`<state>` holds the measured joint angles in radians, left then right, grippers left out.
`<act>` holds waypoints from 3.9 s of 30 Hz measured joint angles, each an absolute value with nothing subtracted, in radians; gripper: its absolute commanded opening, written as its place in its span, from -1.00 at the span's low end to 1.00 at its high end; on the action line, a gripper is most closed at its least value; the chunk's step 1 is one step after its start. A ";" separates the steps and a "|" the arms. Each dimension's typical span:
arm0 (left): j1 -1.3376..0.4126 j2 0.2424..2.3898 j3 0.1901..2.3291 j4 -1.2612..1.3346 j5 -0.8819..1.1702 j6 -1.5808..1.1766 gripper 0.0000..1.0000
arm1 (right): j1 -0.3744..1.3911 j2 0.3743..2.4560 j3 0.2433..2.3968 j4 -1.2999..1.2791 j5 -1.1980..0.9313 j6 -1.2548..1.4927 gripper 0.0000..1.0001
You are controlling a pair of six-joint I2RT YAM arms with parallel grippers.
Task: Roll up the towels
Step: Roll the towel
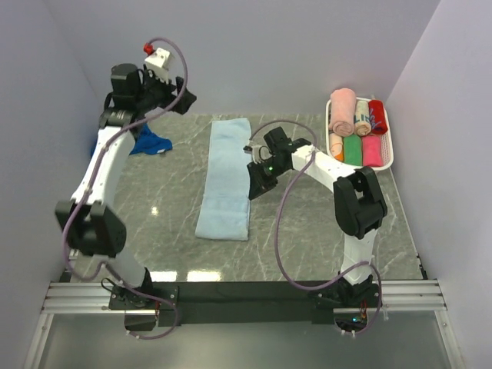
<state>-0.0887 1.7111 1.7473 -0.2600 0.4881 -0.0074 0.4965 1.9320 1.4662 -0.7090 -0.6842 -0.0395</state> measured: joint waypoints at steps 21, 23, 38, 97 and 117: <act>-0.596 1.057 0.598 -0.477 0.403 0.857 0.16 | 0.611 2.249 1.641 -0.672 -0.750 0.044 -0.58; -0.657 1.080 0.545 -0.419 0.365 0.862 0.22 | 0.610 2.248 1.641 -0.672 -0.751 0.046 -0.58; -0.718 1.259 0.514 -0.222 0.269 0.920 -0.91 | 0.608 2.248 1.636 -0.670 -0.749 0.043 -0.66; -0.355 2.022 1.425 -0.879 0.702 0.746 -0.09 | 0.500 2.138 1.574 -0.772 -0.799 -0.019 -0.44; -0.488 1.407 0.864 -0.437 0.496 0.776 0.52 | 0.507 2.195 1.592 -0.761 -0.748 -0.002 -0.54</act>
